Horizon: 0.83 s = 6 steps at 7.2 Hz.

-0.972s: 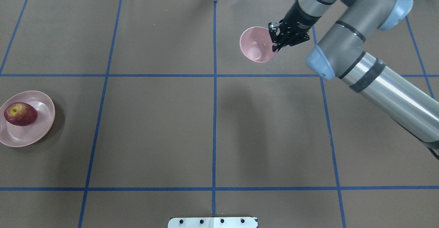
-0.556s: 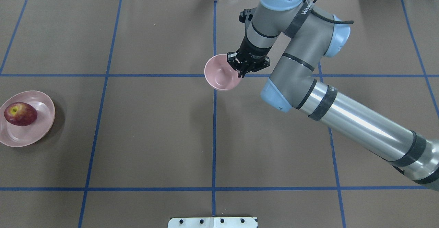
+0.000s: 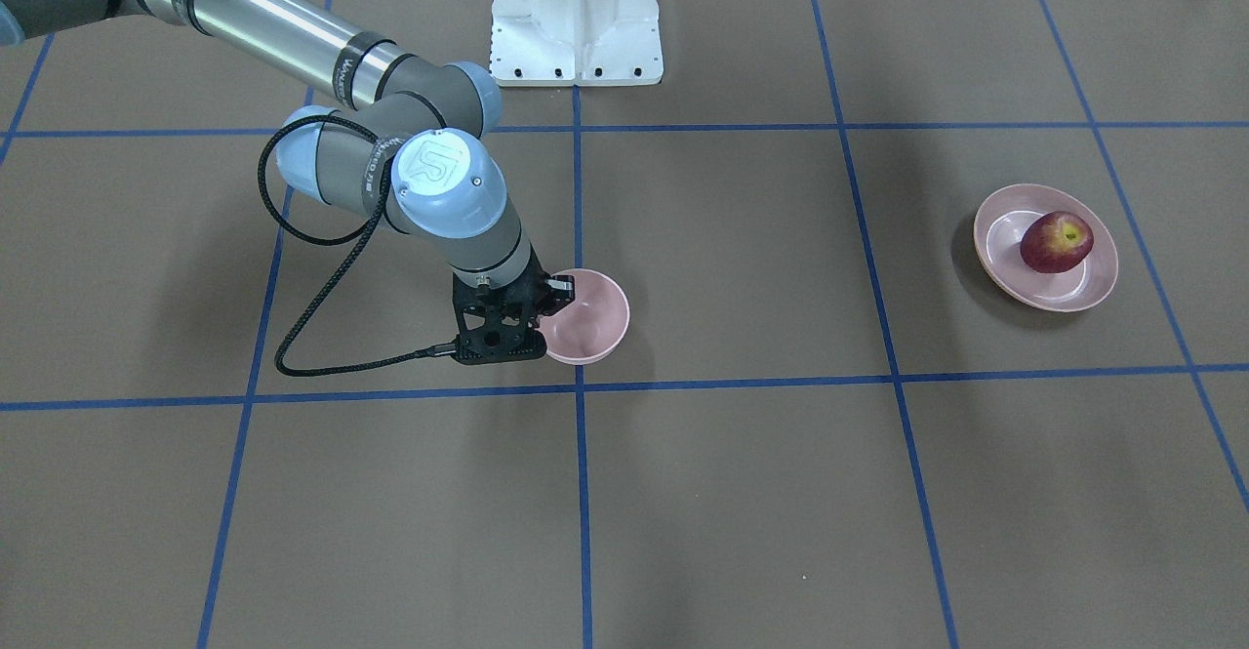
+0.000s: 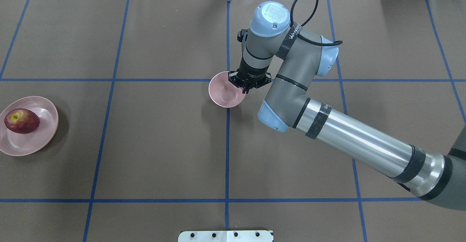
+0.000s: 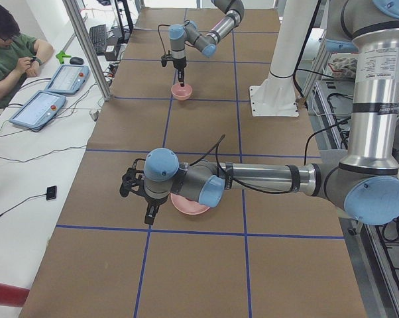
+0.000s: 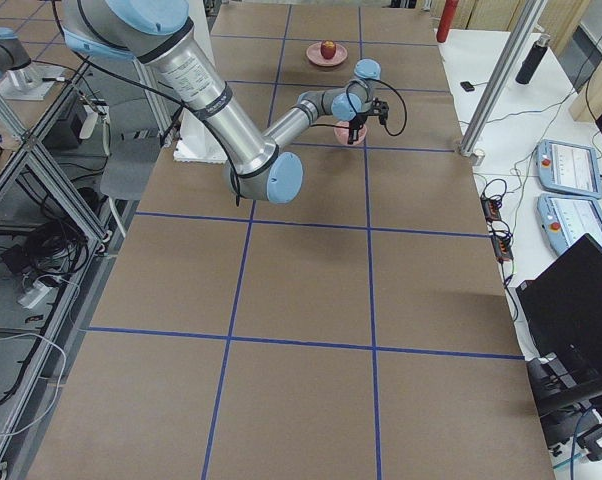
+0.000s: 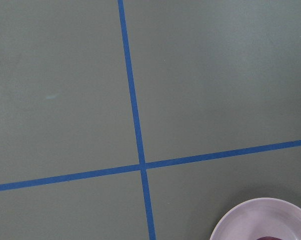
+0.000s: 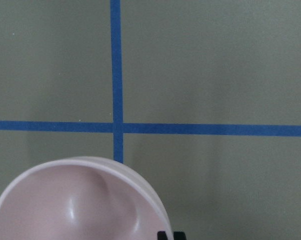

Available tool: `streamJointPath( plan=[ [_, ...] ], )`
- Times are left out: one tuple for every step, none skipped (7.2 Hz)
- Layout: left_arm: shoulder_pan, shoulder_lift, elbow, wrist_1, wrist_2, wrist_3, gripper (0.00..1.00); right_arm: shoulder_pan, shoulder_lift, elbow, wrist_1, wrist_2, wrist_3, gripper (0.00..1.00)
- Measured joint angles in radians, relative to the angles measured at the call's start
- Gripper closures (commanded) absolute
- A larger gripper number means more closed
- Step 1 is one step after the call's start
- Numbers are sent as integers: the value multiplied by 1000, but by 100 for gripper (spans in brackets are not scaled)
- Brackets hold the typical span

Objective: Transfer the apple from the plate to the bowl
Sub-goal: 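Carry the pink bowl with the right gripper to the table center, then release the pink bowl and raise the right gripper away from it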

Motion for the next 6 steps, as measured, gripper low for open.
streamJointPath(
  plan=[
    [0,0,0,0,0,0,2,-5,-1,-11,11,-3,1,16],
    [0,-2,1,0,0,0,2,-6,-3,-12,15,-3,6,0],
    [0,-4,2,0,0,0,2,-3,-4,0,18,-2,25,0],
    [0,-5,4,1,1,0,2,8,-4,31,16,8,52,0],
    [4,-9,5,1,3,-7,2,32,-6,64,10,41,74,0],
    [22,-13,0,-1,4,-44,2,75,-20,105,2,99,93,0]
  ],
)
